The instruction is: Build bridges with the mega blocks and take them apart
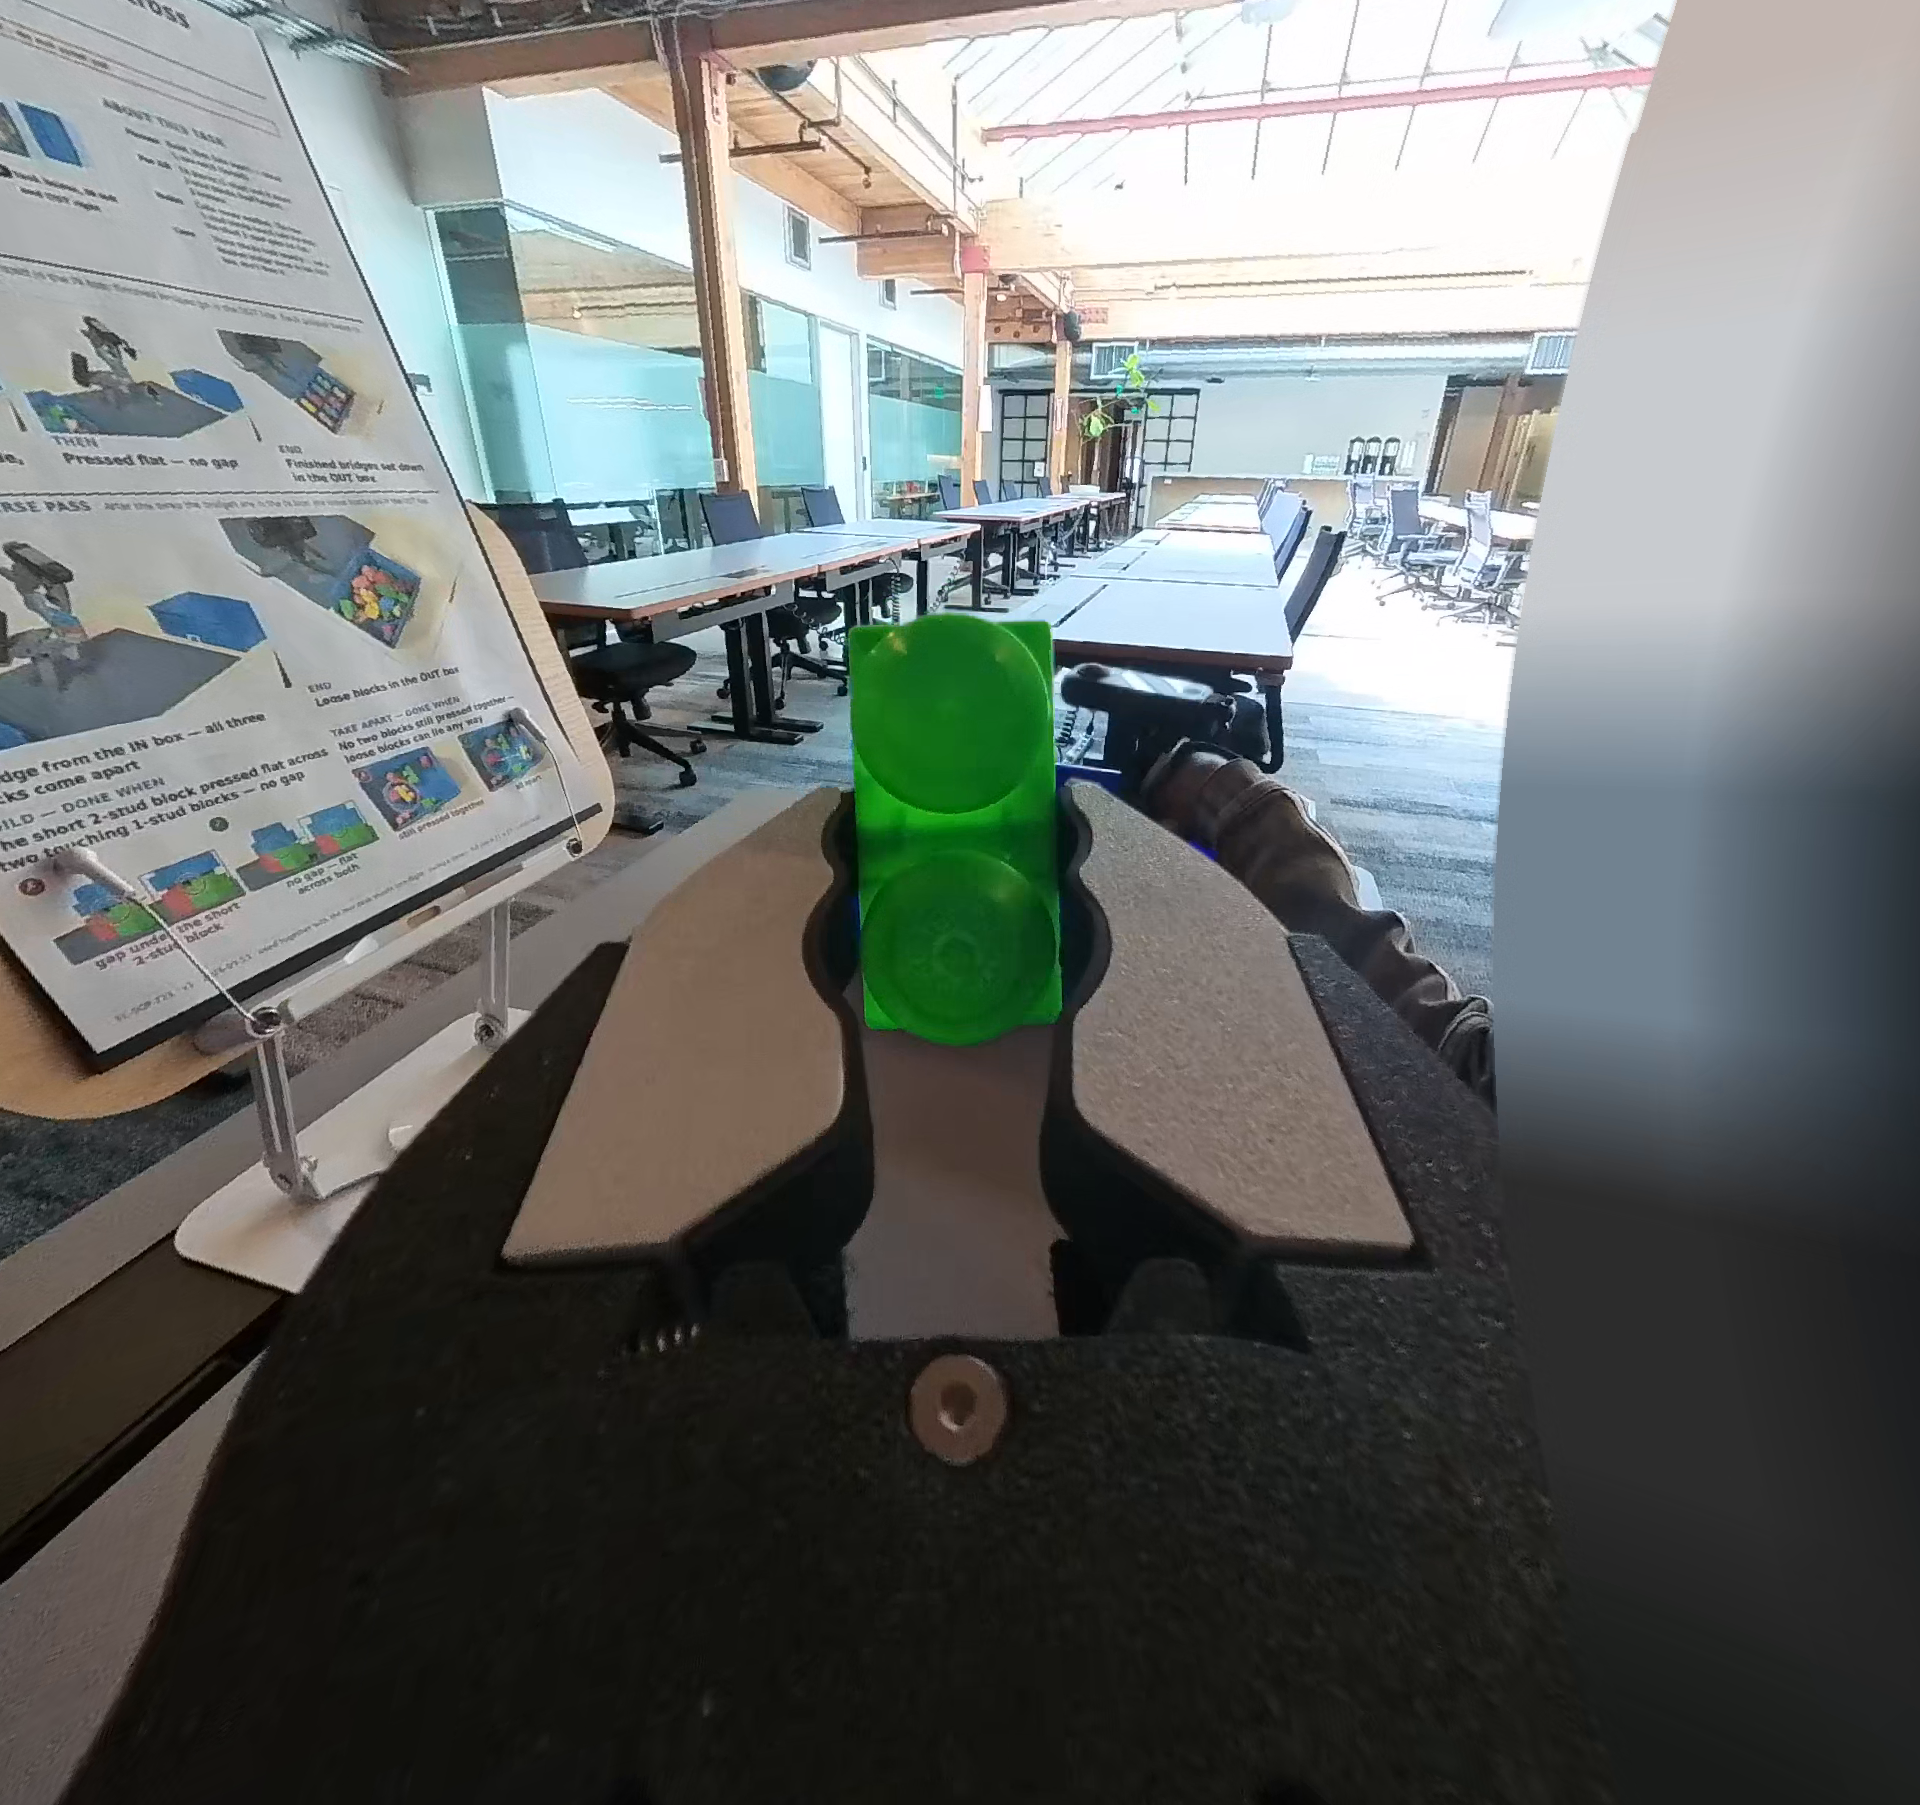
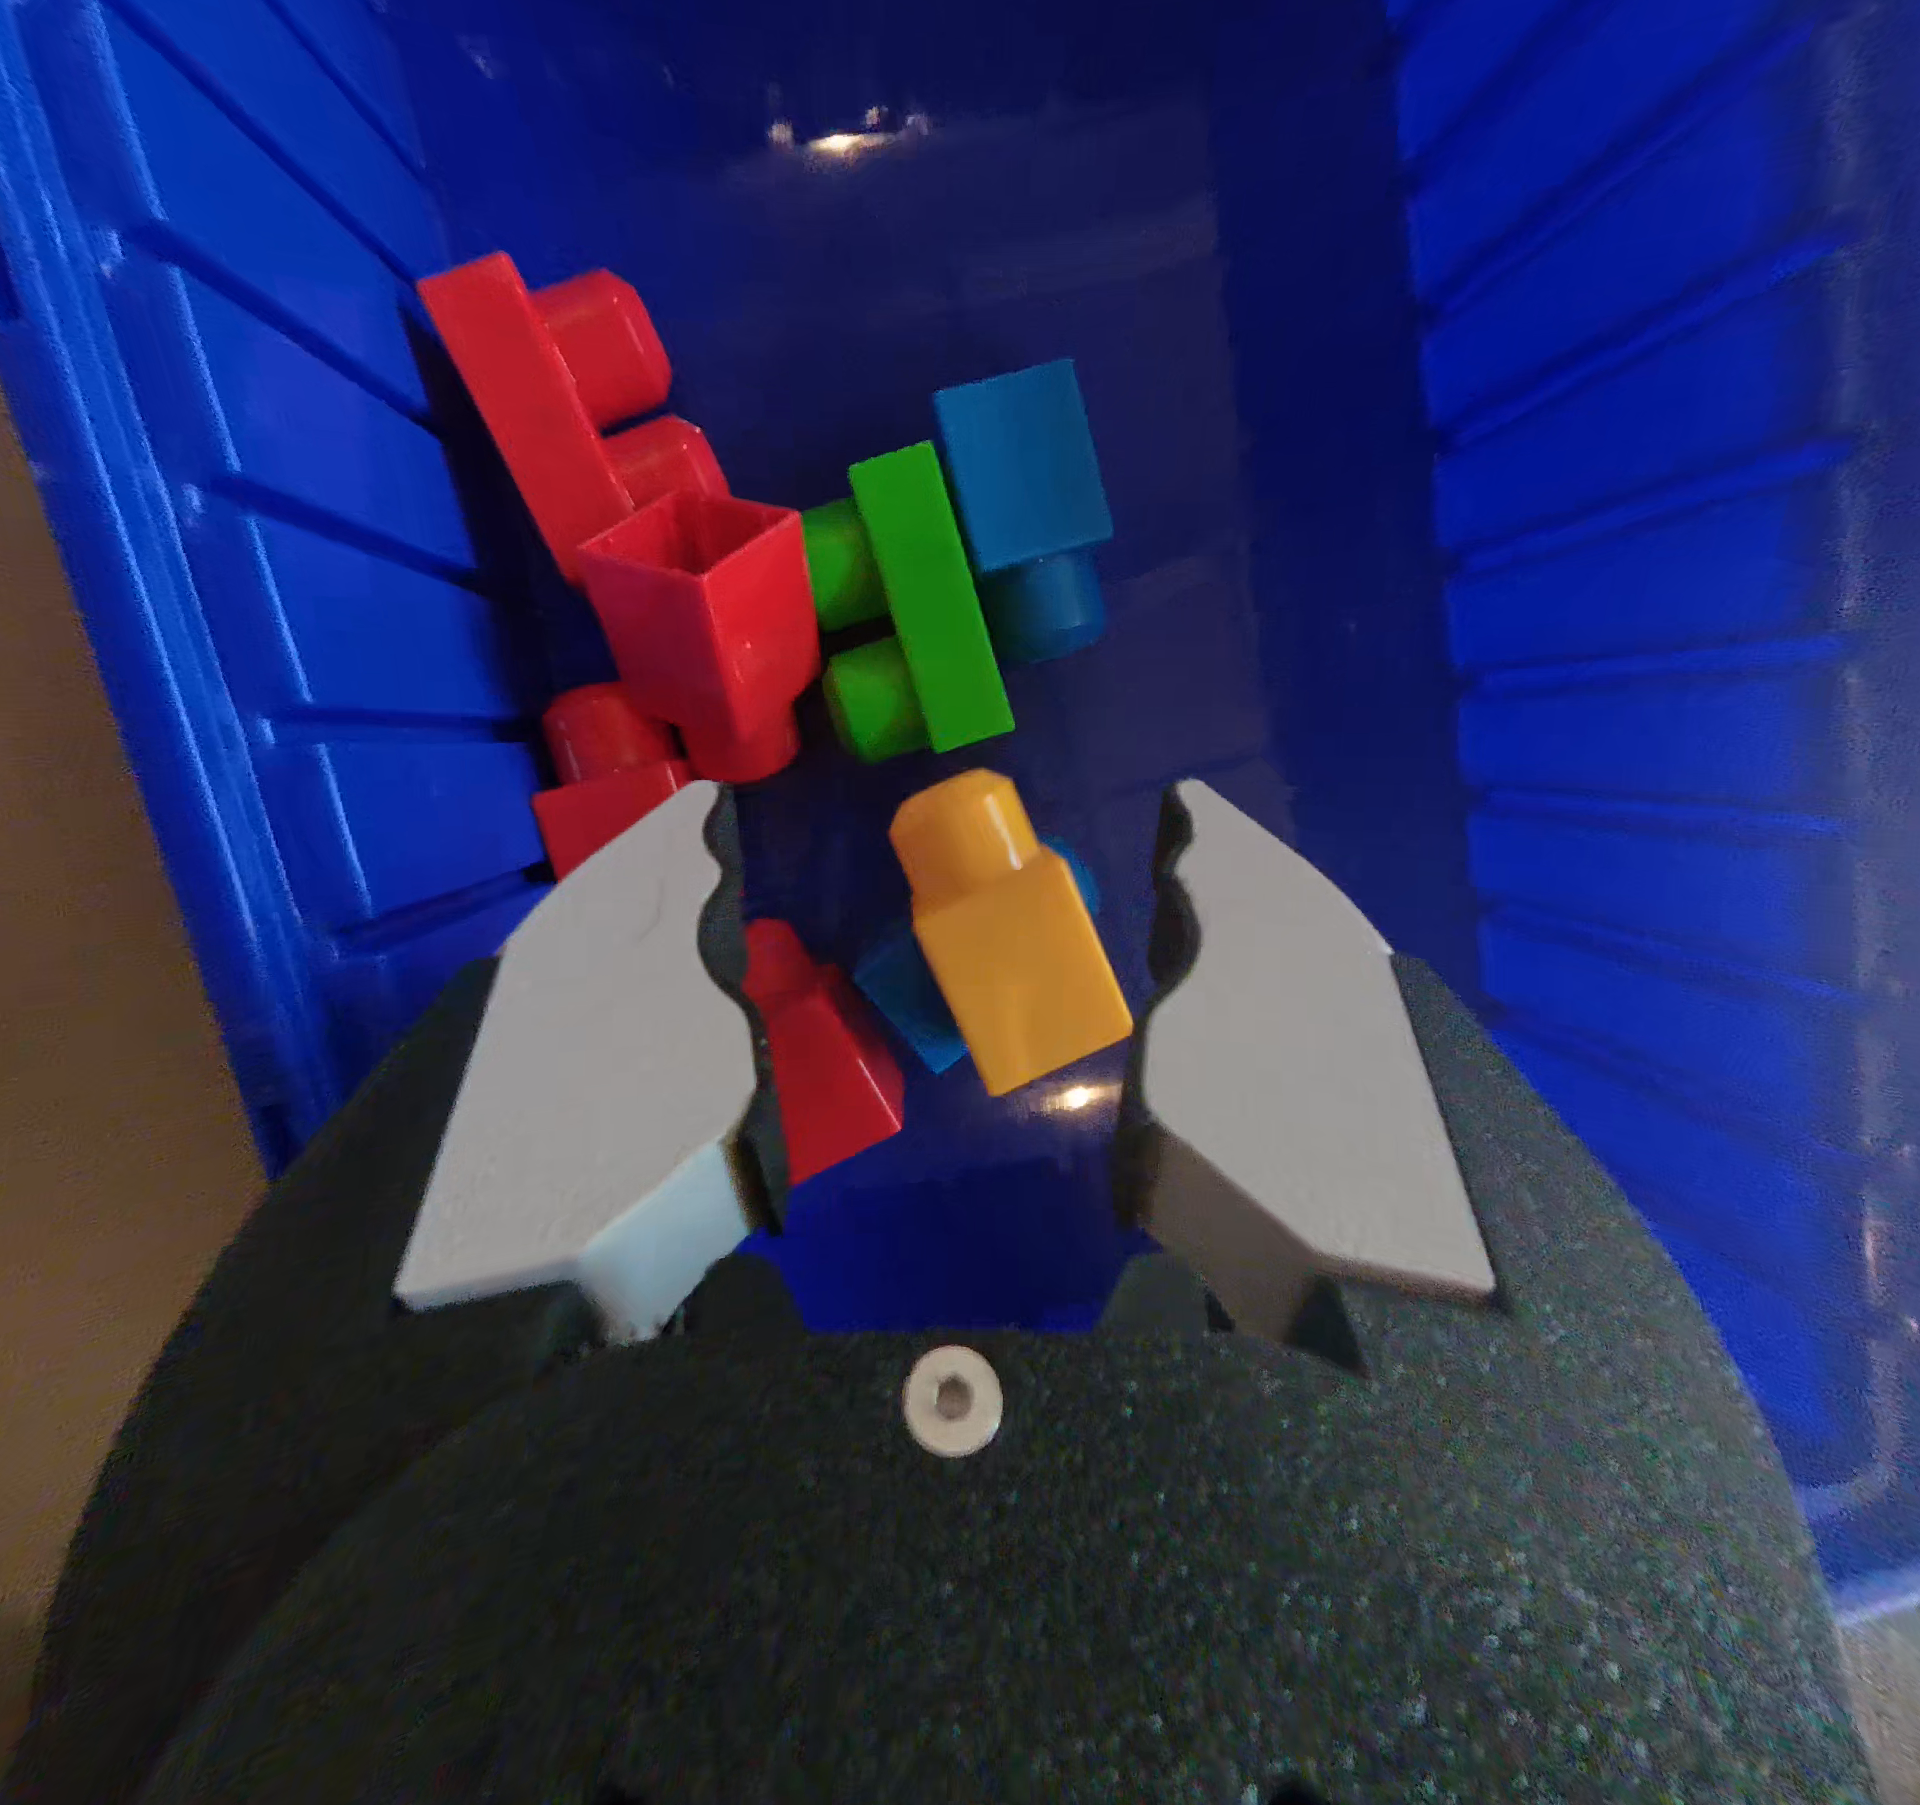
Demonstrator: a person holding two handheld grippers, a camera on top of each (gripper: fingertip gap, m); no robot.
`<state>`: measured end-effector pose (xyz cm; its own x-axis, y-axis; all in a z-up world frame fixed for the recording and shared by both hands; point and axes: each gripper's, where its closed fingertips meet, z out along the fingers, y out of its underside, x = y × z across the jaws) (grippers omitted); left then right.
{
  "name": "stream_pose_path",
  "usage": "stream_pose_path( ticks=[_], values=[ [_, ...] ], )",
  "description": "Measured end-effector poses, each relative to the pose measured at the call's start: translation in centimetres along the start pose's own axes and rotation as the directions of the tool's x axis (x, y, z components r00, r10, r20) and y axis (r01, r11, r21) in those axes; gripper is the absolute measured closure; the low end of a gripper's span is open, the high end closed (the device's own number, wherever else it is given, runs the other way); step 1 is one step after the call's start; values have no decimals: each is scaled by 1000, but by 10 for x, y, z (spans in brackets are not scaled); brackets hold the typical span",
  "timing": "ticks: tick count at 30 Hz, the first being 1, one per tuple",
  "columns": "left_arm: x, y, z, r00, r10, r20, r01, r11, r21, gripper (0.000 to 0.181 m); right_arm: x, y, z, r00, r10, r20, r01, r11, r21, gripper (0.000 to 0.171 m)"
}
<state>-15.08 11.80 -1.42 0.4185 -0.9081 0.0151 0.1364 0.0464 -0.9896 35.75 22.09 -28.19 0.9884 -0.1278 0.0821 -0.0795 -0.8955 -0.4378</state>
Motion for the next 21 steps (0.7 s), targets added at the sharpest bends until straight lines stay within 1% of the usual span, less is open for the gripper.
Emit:
stream_pose_path(
  ticks=[2,3,5,6,8,10,12,14,15,16,17,18,19,21],
  values=[
    [0,1,0,1000,0,-2,0,1000,-9,146,1,-9,-9,1000,6,-9,-5,998,60,92],
    [0,3,0,1000,1,-3,-1,1000,-16,146,-1,-17,-17,1000,4,1,-4,993,118,94],
    [1,6,1,1000,5,-11,-5,999,-37,146,-10,-39,-43,999,-27,17,21,962,271,97],
    [2,8,2,1000,7,-19,-8,999,-52,146,-19,-51,-60,998,-62,30,47,932,358,100],
    [5,13,5,999,13,-33,-16,996,-87,146,-52,-73,-100,977,-192,91,114,833,541,102],
    [9,20,8,998,21,-56,-28,992,-126,146,-102,-86,-147,908,-388,160,162,676,719,101],
    [14,26,13,996,24,-83,-38,985,-167,146,-162,-83,-199,763,-617,194,165,476,864,99],
    [19,34,19,993,27,-114,-51,977,-209,146,-216,-65,-249,571,-802,173,97,276,956,99],
    [22,37,23,991,27,-130,-57,972,-228,146,-240,-52,-271,474,-867,156,41,199,979,100],
    [25,40,26,989,28,-146,-63,968,-244,146,-260,-39,-290,375,-916,142,-19,145,989,100],
    [28,43,30,986,27,-162,-69,964,-258,146,-278,-24,-306,276,-952,133,-75,116,990,100],
    [31,46,33,984,25,-178,-74,959,-273,146,-294,-10,-318,185,-974,128,-121,107,987,101],
    [33,49,37,981,23,-191,-79,954,-288,146,-308,1,-327,109,-986,125,-152,108,982,101],
    [39,55,44,975,20,-220,-91,945,-315,146,-332,21,-335,-17,-993,120,-174,121,977,101]
  ],
)
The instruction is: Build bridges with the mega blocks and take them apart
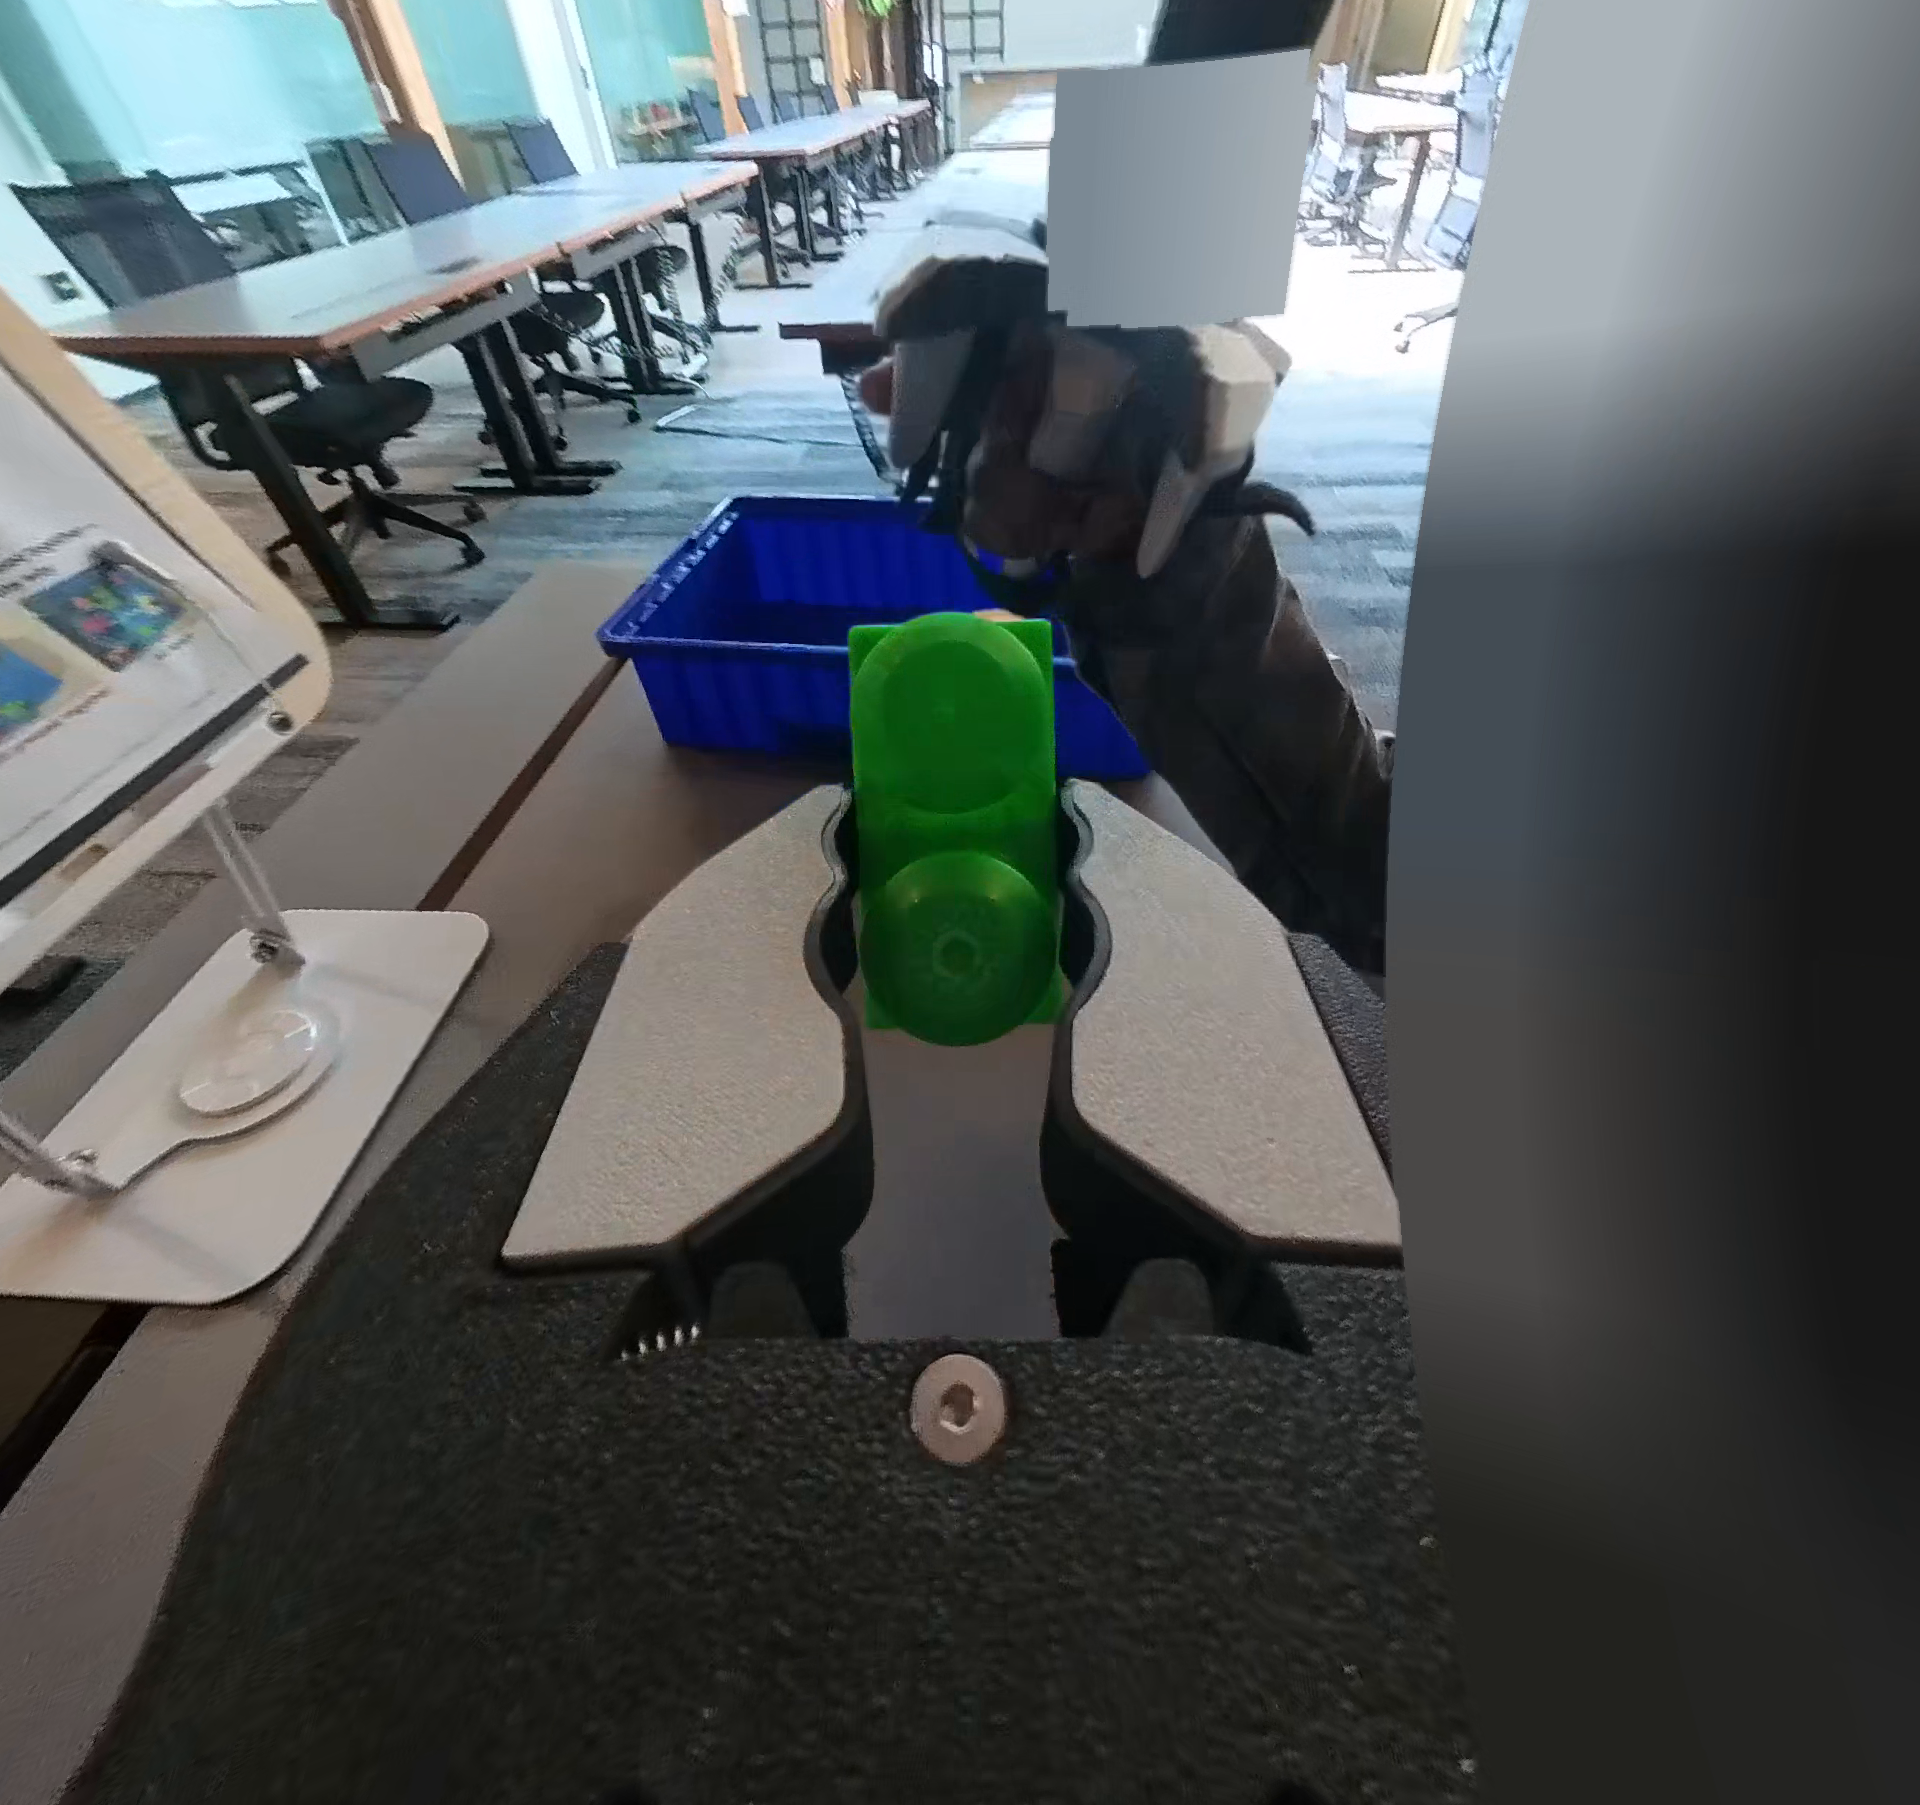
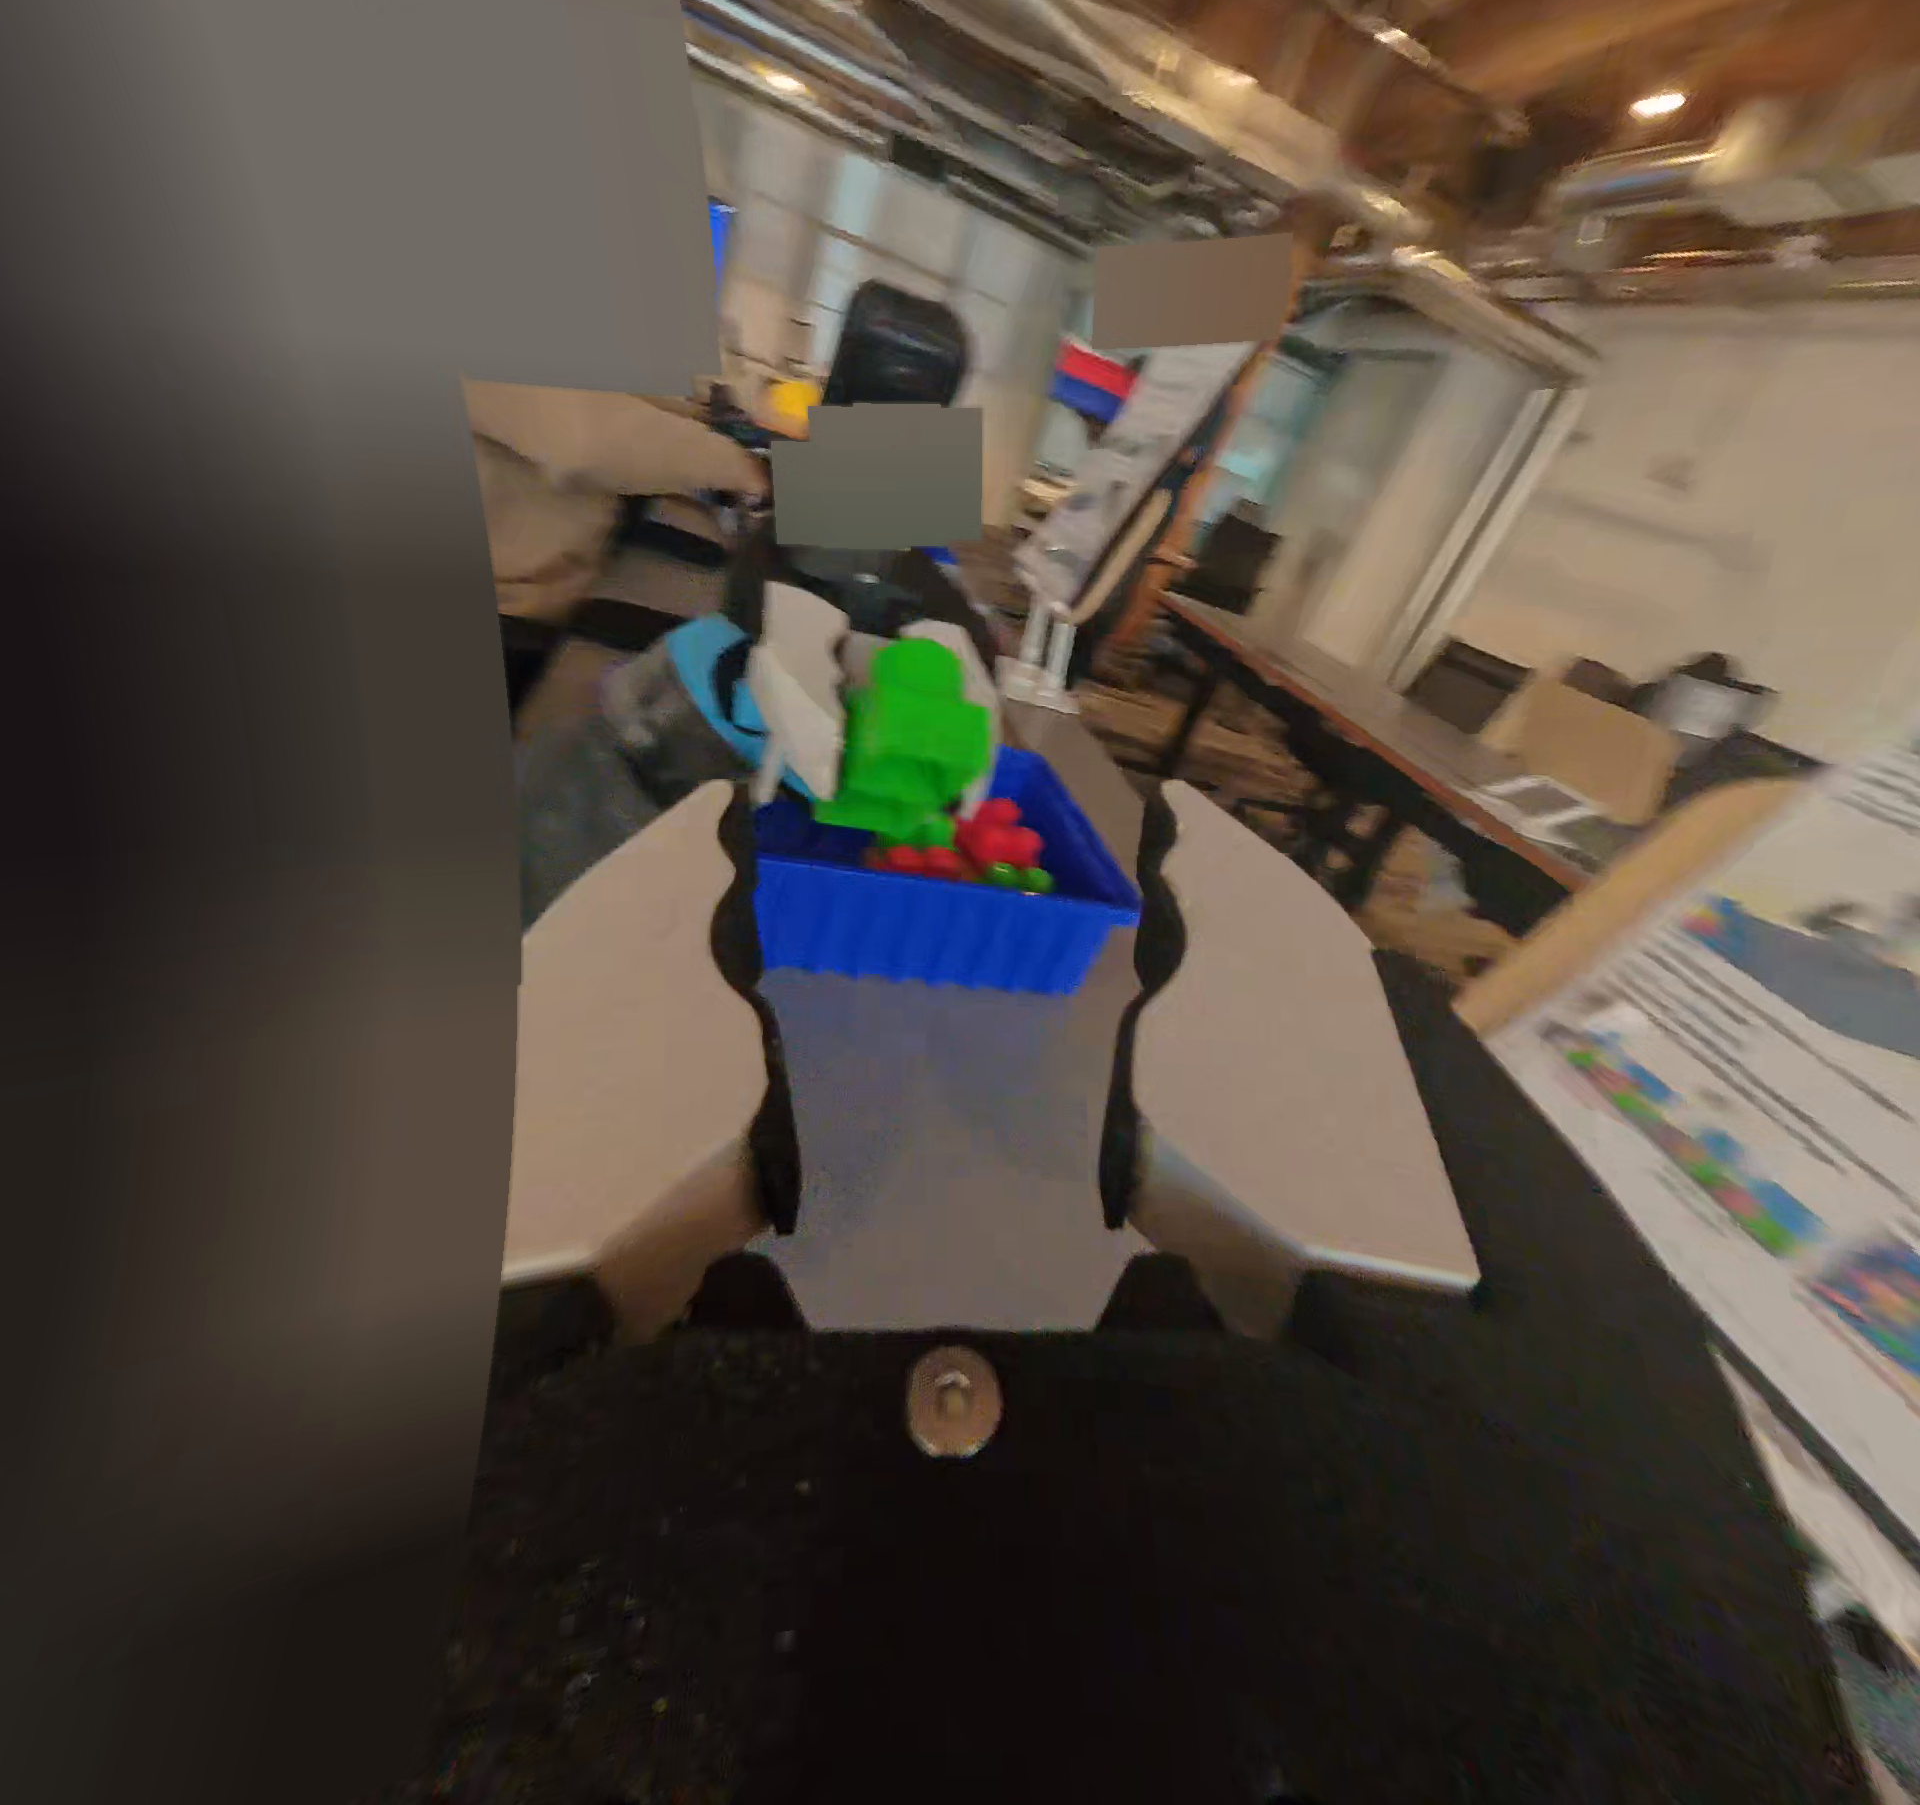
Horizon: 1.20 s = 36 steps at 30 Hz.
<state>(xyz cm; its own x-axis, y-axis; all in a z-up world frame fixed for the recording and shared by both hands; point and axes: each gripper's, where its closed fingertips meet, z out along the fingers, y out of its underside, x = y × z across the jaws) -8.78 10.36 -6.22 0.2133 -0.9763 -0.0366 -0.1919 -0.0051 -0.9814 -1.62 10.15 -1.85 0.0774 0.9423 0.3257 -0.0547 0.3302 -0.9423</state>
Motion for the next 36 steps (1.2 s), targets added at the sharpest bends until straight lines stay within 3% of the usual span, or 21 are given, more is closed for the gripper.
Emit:
stream_pose_path(
  ticks=[7,19,22,24,26,29,31,36],
  values=[
    [10,7,22,998,15,-63,-19,997,-72,146,-23,25,46,991,38,132,-25,995,-94,105],
    [14,9,30,996,18,-91,-26,996,-87,146,-21,38,51,985,92,149,-72,988,-133,117],
    [13,9,30,996,10,-89,-18,996,-89,146,-21,40,53,984,99,148,-78,988,-137,135],
    [12,7,30,996,1,-87,-7,998,-69,146,-19,38,53,984,108,140,-91,988,-122,135],
    [8,2,28,997,-6,-72,4,1000,-30,146,-15,35,53,987,108,119,-97,990,-99,136],
    [-5,0,24,1000,7,20,-7,1000,-10,114,-5,30,47,993,99,68,-95,993,-70,136],
    [-14,-2,18,996,15,88,-15,1000,4,104,4,28,40,996,86,12,-85,994,-69,136],
    [-30,-19,-11,976,-23,217,-5,992,128,104,49,44,-1,962,-29,-270,-32,975,-220,136]
  ],
)
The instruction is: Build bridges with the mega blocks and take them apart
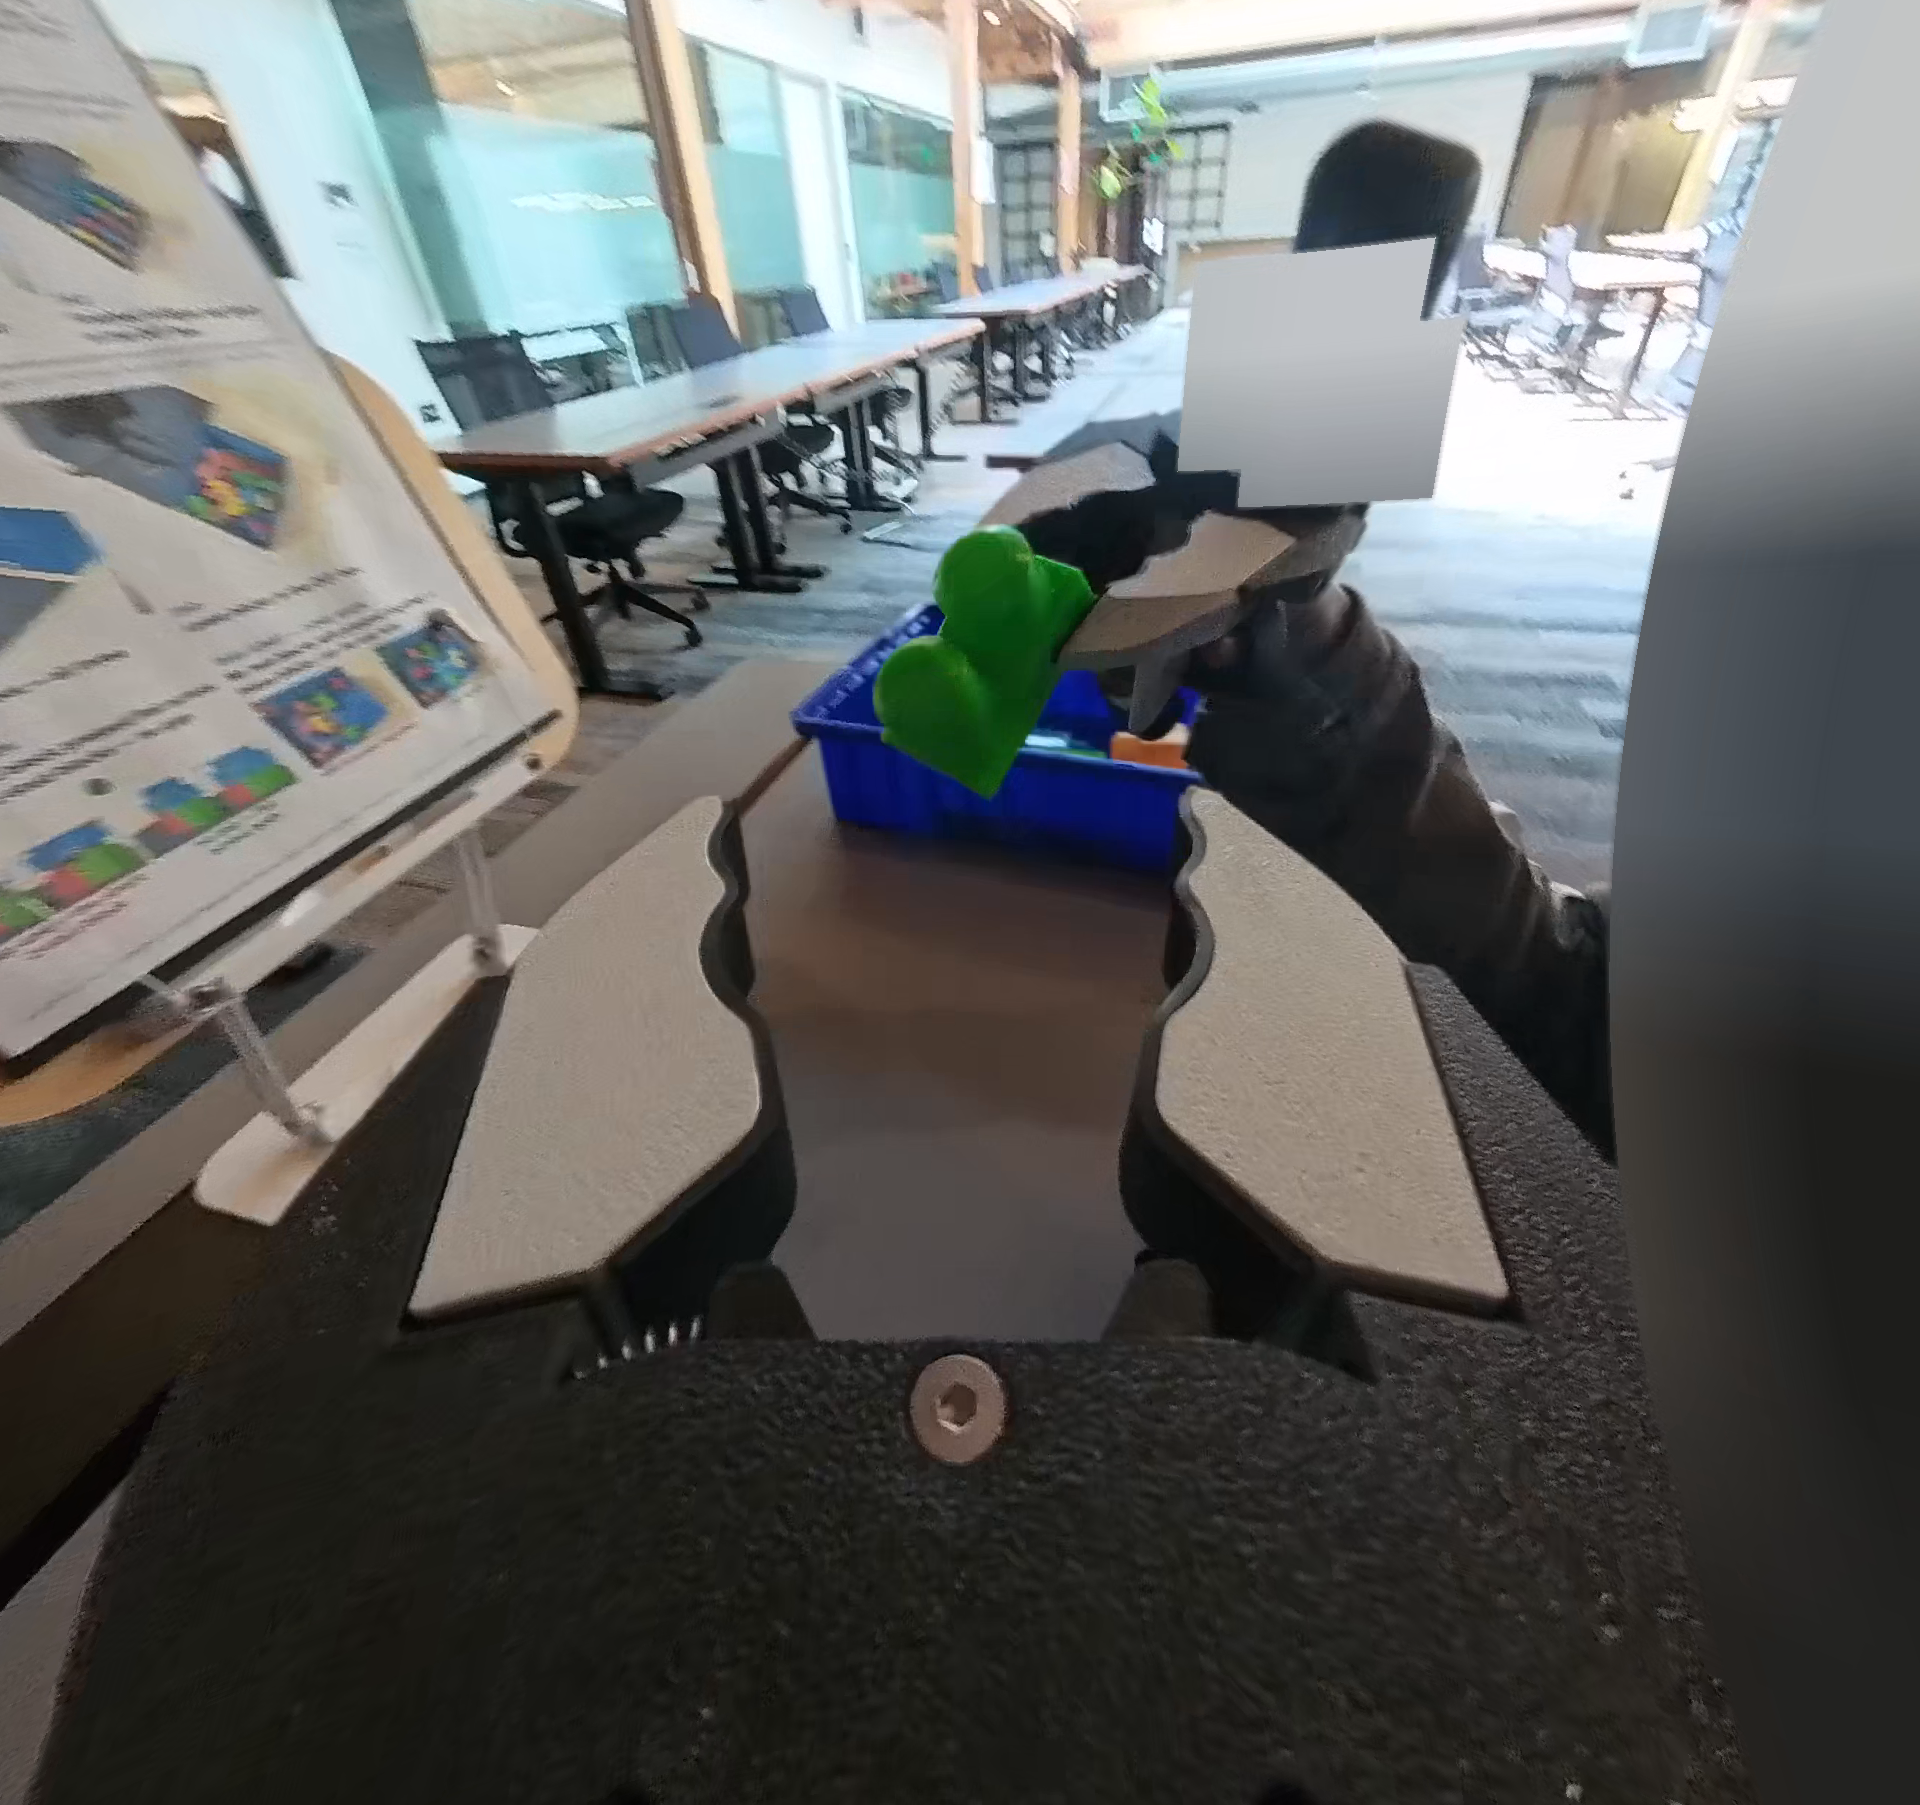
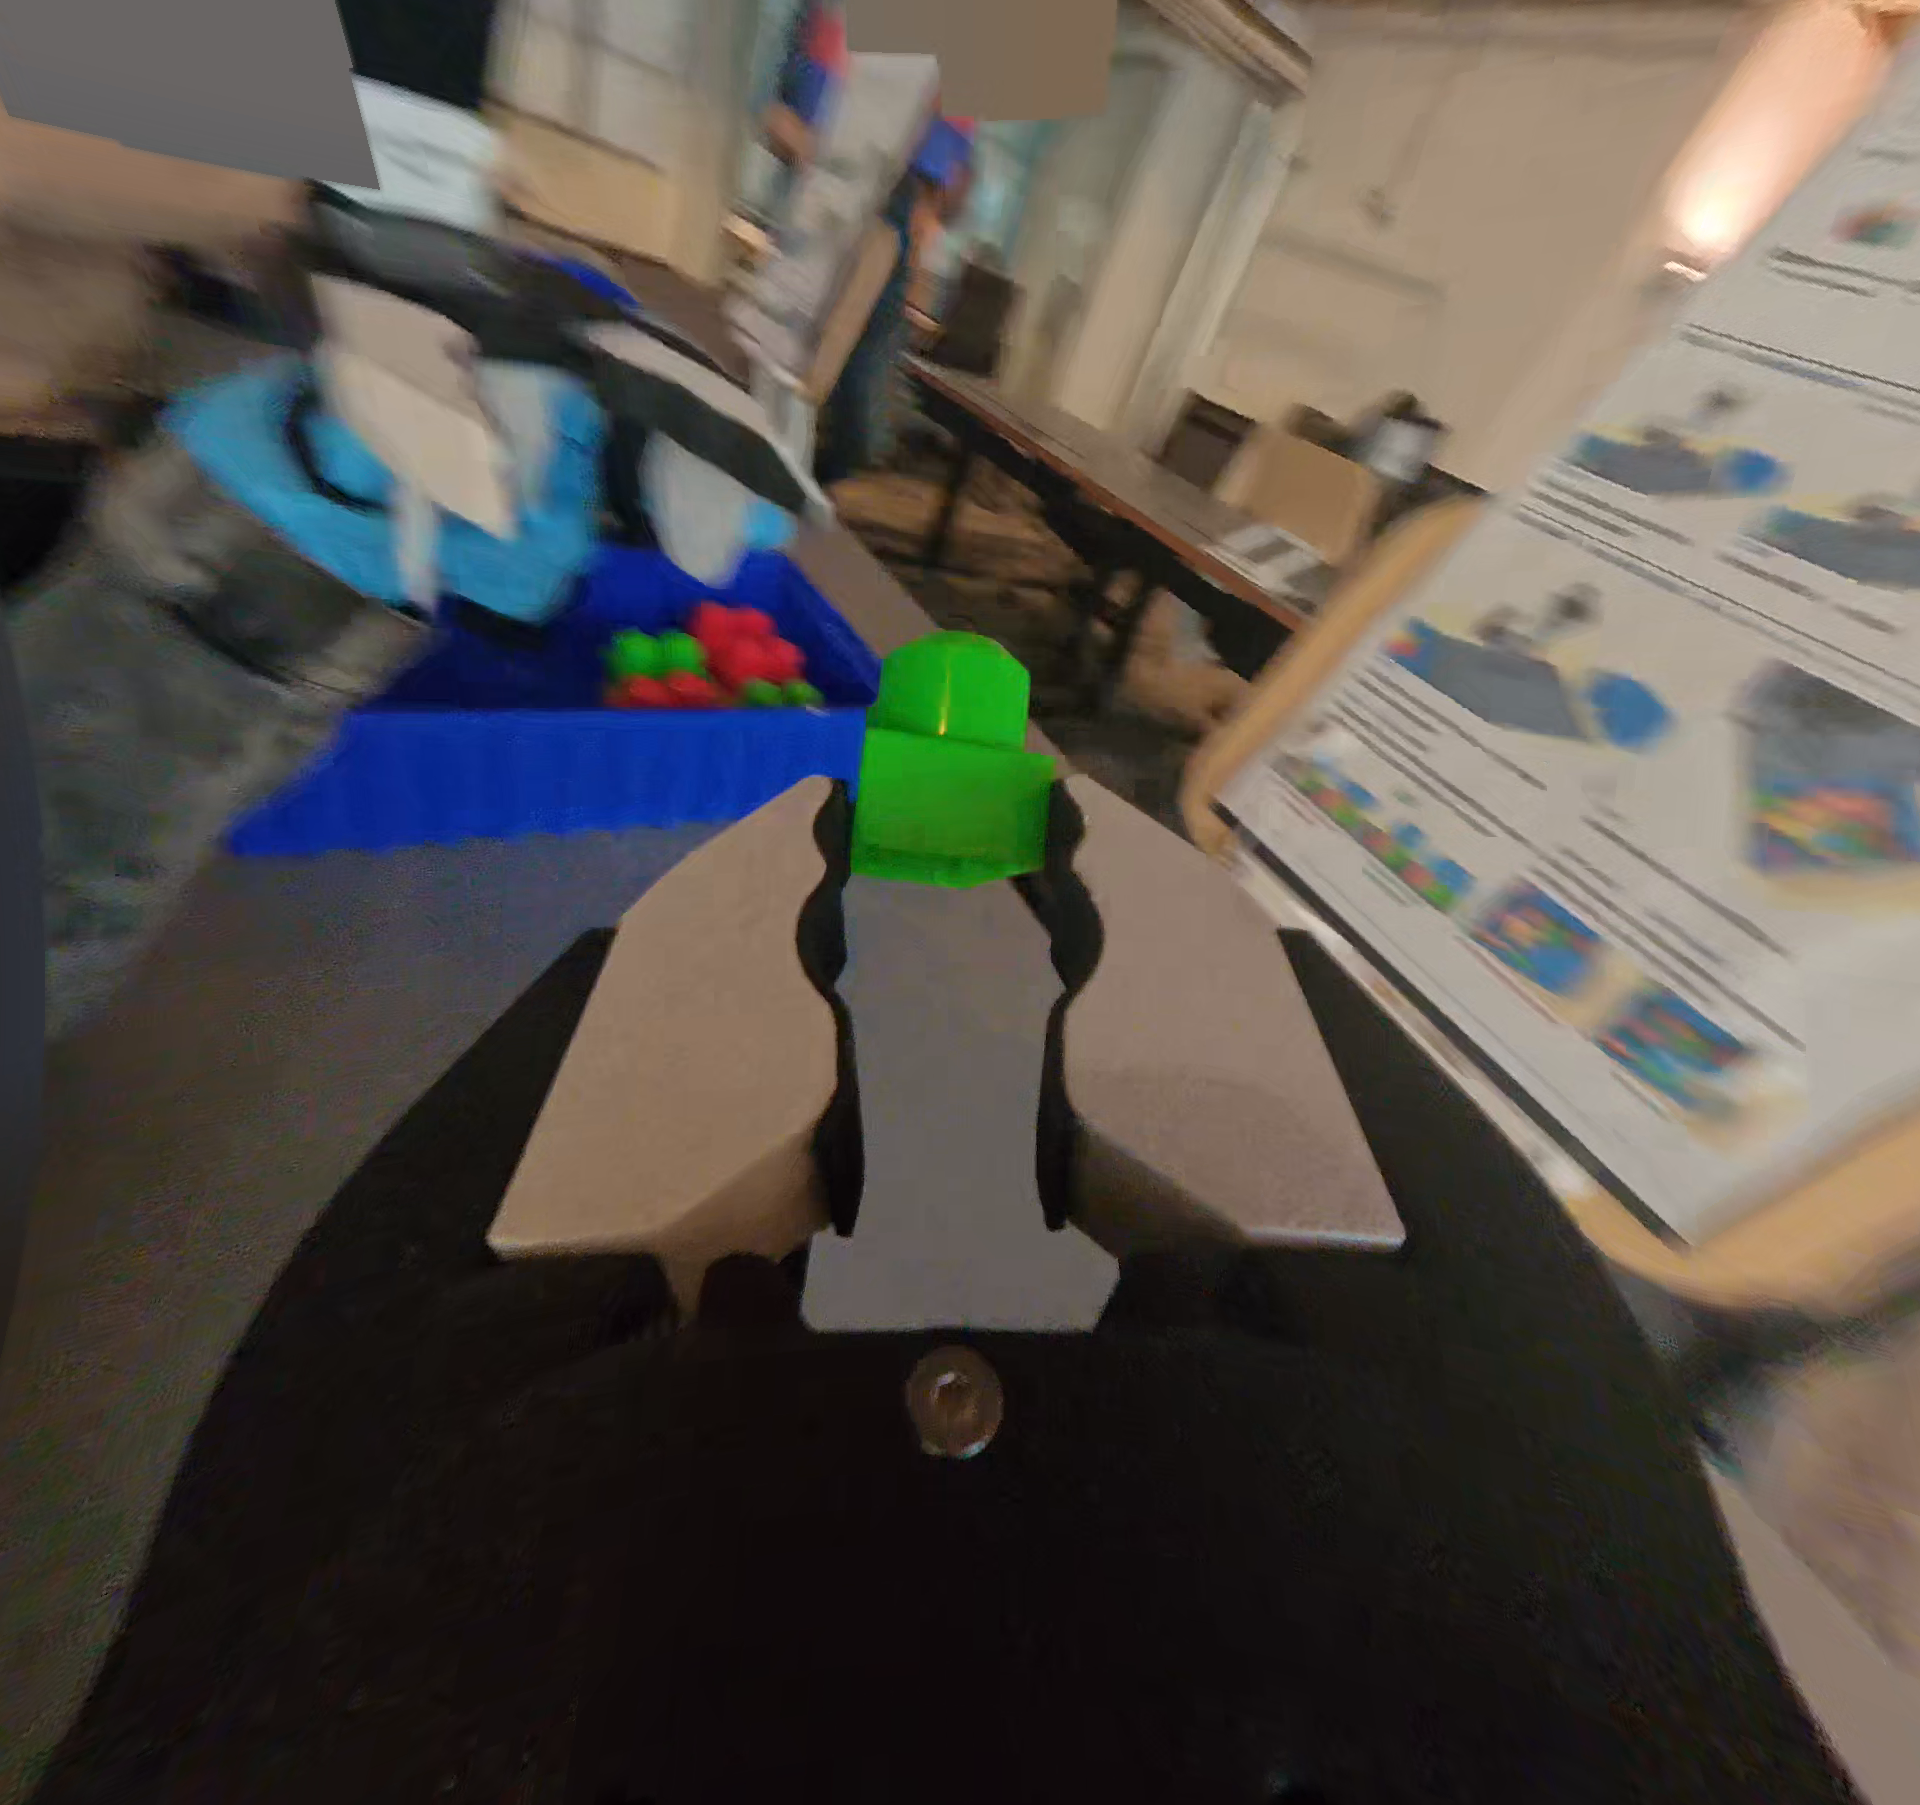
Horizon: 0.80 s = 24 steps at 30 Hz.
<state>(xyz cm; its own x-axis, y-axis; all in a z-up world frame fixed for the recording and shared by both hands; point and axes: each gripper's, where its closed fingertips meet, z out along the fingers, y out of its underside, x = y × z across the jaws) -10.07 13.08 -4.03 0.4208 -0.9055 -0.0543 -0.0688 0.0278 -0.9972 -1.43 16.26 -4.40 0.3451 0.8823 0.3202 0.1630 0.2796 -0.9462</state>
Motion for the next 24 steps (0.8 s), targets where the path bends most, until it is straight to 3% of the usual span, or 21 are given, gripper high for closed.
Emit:
stream_pose_path(
  ticks=[2,5,8,11,15,18,21,24],
  values=[
    [-9,-3,-12,998,-2,63,0,1000,22,107,34,19,-20,982,-33,-185,12,993,-117,135],
    [-23,-4,-32,988,1,155,-5,1000,28,111,88,55,-69,887,-83,-455,-60,955,-290,135],
    [-35,-6,-50,973,-10,229,-3,999,54,112,126,93,-132,754,-97,-650,-220,894,-389,136],
    [-44,-7,-64,958,-28,286,5,997,80,115,145,142,-205,597,-114,-794,-445,776,-446,135],
    [-51,-5,-73,947,-46,319,19,996,86,117,132,207,-279,465,-92,-881,-722,537,-437,135],
    [-53,-5,-75,944,-59,324,28,995,98,118,112,240,-304,416,-37,-909,-836,378,-398,135],
    [-54,-2,-71,944,-56,324,31,996,81,118,106,257,-311,397,-9,-918,-869,317,-379,135],
    [-53,0,-67,947,-51,317,32,997,66,118,111,260,-308,368,20,-929,-877,340,-340,135]
  ],
)
